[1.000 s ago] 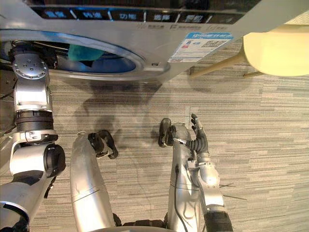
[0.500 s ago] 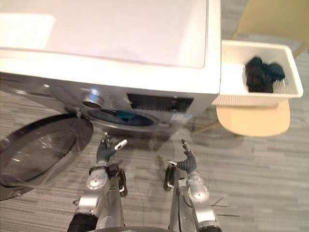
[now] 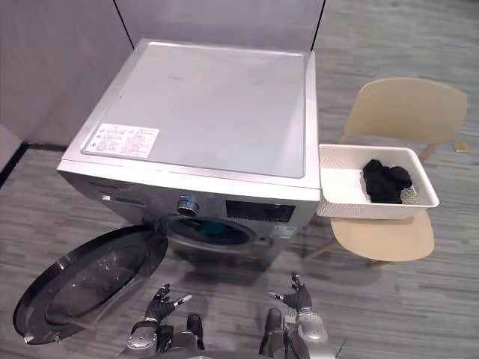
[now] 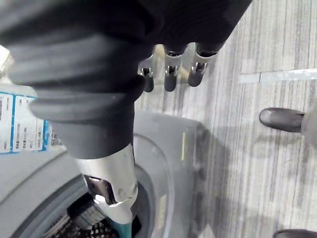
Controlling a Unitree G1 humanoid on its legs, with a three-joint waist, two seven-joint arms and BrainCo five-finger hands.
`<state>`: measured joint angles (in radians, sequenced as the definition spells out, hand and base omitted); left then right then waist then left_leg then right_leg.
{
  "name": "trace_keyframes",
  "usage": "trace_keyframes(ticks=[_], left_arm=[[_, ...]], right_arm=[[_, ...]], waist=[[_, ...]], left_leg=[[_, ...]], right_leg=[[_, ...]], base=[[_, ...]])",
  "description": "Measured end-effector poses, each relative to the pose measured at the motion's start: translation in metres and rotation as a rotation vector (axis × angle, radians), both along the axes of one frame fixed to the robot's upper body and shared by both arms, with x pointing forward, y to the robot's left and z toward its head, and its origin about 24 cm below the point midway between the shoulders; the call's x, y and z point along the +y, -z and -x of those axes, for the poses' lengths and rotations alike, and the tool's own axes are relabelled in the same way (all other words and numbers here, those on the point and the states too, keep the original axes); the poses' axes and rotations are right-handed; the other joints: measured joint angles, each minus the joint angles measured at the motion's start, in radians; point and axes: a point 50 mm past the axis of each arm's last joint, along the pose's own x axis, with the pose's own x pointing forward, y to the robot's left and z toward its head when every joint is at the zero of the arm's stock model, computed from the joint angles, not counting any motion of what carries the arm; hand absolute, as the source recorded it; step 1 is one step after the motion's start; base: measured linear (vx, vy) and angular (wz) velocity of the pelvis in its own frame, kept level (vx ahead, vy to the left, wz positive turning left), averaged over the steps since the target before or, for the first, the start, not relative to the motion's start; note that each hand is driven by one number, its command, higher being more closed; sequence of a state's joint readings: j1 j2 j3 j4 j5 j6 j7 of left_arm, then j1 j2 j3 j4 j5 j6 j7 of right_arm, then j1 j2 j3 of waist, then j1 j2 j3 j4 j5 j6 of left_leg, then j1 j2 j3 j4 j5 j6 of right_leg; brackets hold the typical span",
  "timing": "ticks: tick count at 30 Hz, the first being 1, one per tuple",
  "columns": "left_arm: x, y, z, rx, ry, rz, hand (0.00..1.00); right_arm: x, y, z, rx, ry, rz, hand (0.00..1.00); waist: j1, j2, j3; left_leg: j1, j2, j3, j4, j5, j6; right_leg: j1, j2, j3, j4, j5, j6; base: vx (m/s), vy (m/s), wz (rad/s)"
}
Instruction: Pick up the laundry basket with both hands and put the clothes into the washing machine.
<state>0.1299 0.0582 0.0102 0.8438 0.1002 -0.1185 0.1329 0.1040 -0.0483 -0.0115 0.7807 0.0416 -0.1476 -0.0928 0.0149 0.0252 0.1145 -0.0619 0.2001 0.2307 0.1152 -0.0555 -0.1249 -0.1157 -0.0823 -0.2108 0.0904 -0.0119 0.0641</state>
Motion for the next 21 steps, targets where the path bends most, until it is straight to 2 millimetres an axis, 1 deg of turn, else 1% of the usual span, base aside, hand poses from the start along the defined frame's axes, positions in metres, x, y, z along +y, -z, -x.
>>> trace_keyframes(ticks=[2, 3, 4, 5, 6, 7, 8, 9, 10, 11, 12, 13, 14, 15, 16, 17, 18, 19, 20, 21], left_arm=[[0.000, 0.001, -0.003, 0.003, 0.005, -0.002, 0.00], [-0.003, 0.001, -0.004, 0.006, 0.008, 0.005, 0.00], [-0.010, 0.001, -0.007, -0.003, 0.012, 0.021, 0.00], [-0.013, 0.001, -0.008, -0.005, 0.013, 0.029, 0.00], [-0.015, 0.000, -0.012, -0.012, 0.026, 0.030, 0.00], [-0.014, -0.001, -0.015, -0.020, 0.029, 0.026, 0.00], [-0.013, -0.002, -0.018, -0.026, 0.031, 0.023, 0.00], [-0.011, -0.004, -0.022, -0.039, 0.036, 0.015, 0.00], [-0.008, -0.008, -0.028, -0.057, 0.062, 0.000, 0.00], [-0.007, -0.009, -0.030, -0.063, 0.069, -0.005, 0.00], [-0.006, -0.010, -0.033, -0.069, 0.073, -0.008, 0.00], [-0.002, -0.013, -0.040, -0.087, 0.074, -0.023, 0.00], [-0.002, -0.014, -0.042, -0.090, 0.077, -0.026, 0.00], [-0.003, -0.015, -0.046, -0.097, 0.095, -0.030, 0.00], [-0.003, -0.015, -0.046, -0.097, 0.121, -0.042, 0.00], [-0.004, -0.017, -0.048, -0.104, 0.127, -0.043, 0.00], [-0.008, -0.017, -0.049, -0.109, 0.141, -0.039, 0.00], [-0.006, -0.016, -0.046, -0.101, 0.140, -0.044, 0.00], [-0.005, -0.015, -0.045, -0.096, 0.135, -0.044, 0.00], [-0.003, -0.013, -0.041, -0.082, 0.127, -0.043, 0.00]], right_arm=[[-0.001, 0.001, -0.002, 0.005, 0.018, -0.013, 0.00], [-0.004, 0.001, -0.004, 0.005, 0.028, -0.011, 0.00], [-0.006, 0.000, -0.006, -0.002, 0.048, -0.013, 0.00], [-0.007, -0.001, -0.008, -0.009, 0.060, -0.014, 0.00], [-0.012, -0.006, -0.015, -0.039, 0.089, -0.014, 0.00], [-0.017, -0.016, -0.023, -0.094, 0.094, -0.007, 0.00], [-0.021, -0.023, -0.027, -0.132, 0.096, 0.002, 0.00], [-0.027, -0.040, -0.039, -0.217, 0.087, 0.008, 0.00], [-0.028, -0.069, -0.059, -0.378, 0.054, 0.027, 0.00], [-0.026, -0.080, -0.068, -0.438, 0.049, 0.032, 0.00], [-0.020, -0.093, -0.079, -0.511, 0.043, 0.027, 0.00], [-0.005, -0.101, -0.090, -0.562, 0.007, 0.004, 0.00], [0.002, -0.100, -0.091, -0.559, -0.012, -0.010, 0.00], [0.011, -0.087, -0.085, -0.514, -0.041, -0.025, 0.00], [0.009, -0.066, -0.076, -0.425, -0.049, -0.026, 0.00], [0.003, -0.058, -0.074, -0.375, -0.046, -0.024, 0.00], [-0.009, -0.048, -0.067, -0.307, -0.020, -0.009, 0.00], [-0.021, -0.044, -0.059, -0.280, -0.010, 0.024, 0.00], [-0.025, -0.042, -0.056, -0.268, -0.007, 0.027, 0.00], [-0.034, -0.032, -0.047, -0.210, 0.009, 0.029, 0.00]], waist=[[0.001, -0.001, 0.000], [-0.001, 0.004, 0.000], [0.001, 0.014, 0.001], [0.002, 0.018, 0.002], [0.001, 0.008, 0.003], [-0.003, -0.006, 0.009], [-0.005, -0.012, 0.014], [-0.009, -0.022, 0.020], [-0.021, -0.040, 0.021], [-0.029, -0.045, 0.024], [-0.045, -0.030, 0.031], [-0.046, -0.022, 0.038], [-0.046, -0.030, 0.035], [-0.047, -0.029, 0.036], [-0.043, -0.040, 0.029], [-0.035, -0.041, 0.028], [-0.025, -0.021, 0.038], [-0.026, -0.001, 0.051], [-0.027, 0.007, 0.054], [-0.029, 0.013, 0.059]], left_leg=[[-0.011, -0.010, -0.050, 0.036, -0.004, 0.001], [-0.010, -0.020, -0.130, 0.045, -0.019, 0.003], [-0.001, -0.018, -0.171, 0.045, -0.053, -0.001], [0.003, -0.013, -0.173, 0.042, -0.079, -0.004], [0.004, -0.028, -0.130, 0.050, -0.109, -0.001], [0.001, -0.036, -0.094, 0.065, -0.121, 0.004], [-0.003, -0.042, -0.078, 0.076, -0.129, 0.007], [-0.016, -0.051, -0.052, 0.102, -0.148, 0.010], [-0.055, -0.061, 0.017, 0.147, -0.165, 0.026], [-0.061, -0.057, 0.052, 0.151, -0.167, 0.033], [-0.063, -0.024, 0.115, 0.146, -0.158, 0.055], [-0.045, 0.015, 0.221, 0.138, -0.153, 0.053], [-0.027, 0.025, 0.272, 0.133, -0.154, 0.051], [0.011, 0.030, 0.353, 0.129, -0.158, 0.042], [0.054, 0.026, 0.430, 0.147, -0.170, 0.029], [0.077, 0.031, 0.463, 0.152, -0.176, 0.022], [0.116, 0.034, 0.519, 0.151, -0.183, 0.011], [0.148, 0.053, 0.563, 0.179, -0.209, -0.030], [0.157, 0.069, 0.573, 0.211, -0.224, -0.040], [0.164, 0.115, 0.573, 0.320, -0.239, -0.032]], right_leg=[[-0.008, 0.000, 0.041, -0.008, 0.020, -0.002], [-0.016, 0.003, 0.073, -0.018, 0.037, 0.001], [-0.021, 0.017, 0.105, -0.038, 0.054, 0.005], [-0.028, 0.027, 0.124, -0.048, 0.063, 0.010], [-0.051, 0.032, 0.202, -0.070, 0.081, 0.024], [-0.068, 0.030, 0.251, -0.085, 0.101, 0.031], [-0.078, 0.030, 0.278, -0.095, 0.108, 0.033], [-0.115, 0.033, 0.325, -0.097, 0.108, 0.034], [-0.175, 0.039, 0.380, -0.096, 0.097, 0.020], [-0.198, 0.036, 0.360, -0.100, 0.076, -0.014], [-0.216, 0.029, 0.257, -0.104, 0.038, -0.085], [-0.279, 0.001, -0.001, 0.001, 0.044, -0.123], [-0.289, -0.012, -0.115, 0.059, 0.024, -0.155], [-0.279, -0.042, -0.290, 0.139, -0.024, -0.213], [-0.217, -0.083, -0.471, 0.180, -0.060, -0.261], [-0.200, -0.096, -0.537, 0.192, -0.064, -0.273], [-0.176, -0.098, -0.638, 0.198, -0.077, -0.285], [-0.184, -0.069, -0.591, 0.206, -0.068, -0.207], [-0.196, -0.049, -0.550, 0.222, -0.074, -0.199], [-0.201, -0.016, -0.488, 0.240, -0.106, -0.183]], base=[[-0.08, -0.004, -0.57], [-0.11, 0.010, -0.73], [-0.12, 0.037, -0.85], [-0.16, 0.089, -1.19], [-0.19, 0.111, -1.34], [-0.19, 0.109, -1.36], [-0.14, 0.080, -1.22], [-0.18, 0.125, -1.60], [-0.17, 0.130, -1.76], [-0.16, 0.123, -1.82], [-0.09, 0.013, -1.97], [-0.05, -0.013, -2.07], [0.01, -0.022, -2.27], [0.11, 0.001, -2.08], [0.12, -0.017, -2.06], [0.12, -0.050, -2.23], [0.13, -0.078, -2.53], [0.15, -0.080, -2.51], [0.19, -0.101, -2.32], [0.30, -0.131, -1.85]])
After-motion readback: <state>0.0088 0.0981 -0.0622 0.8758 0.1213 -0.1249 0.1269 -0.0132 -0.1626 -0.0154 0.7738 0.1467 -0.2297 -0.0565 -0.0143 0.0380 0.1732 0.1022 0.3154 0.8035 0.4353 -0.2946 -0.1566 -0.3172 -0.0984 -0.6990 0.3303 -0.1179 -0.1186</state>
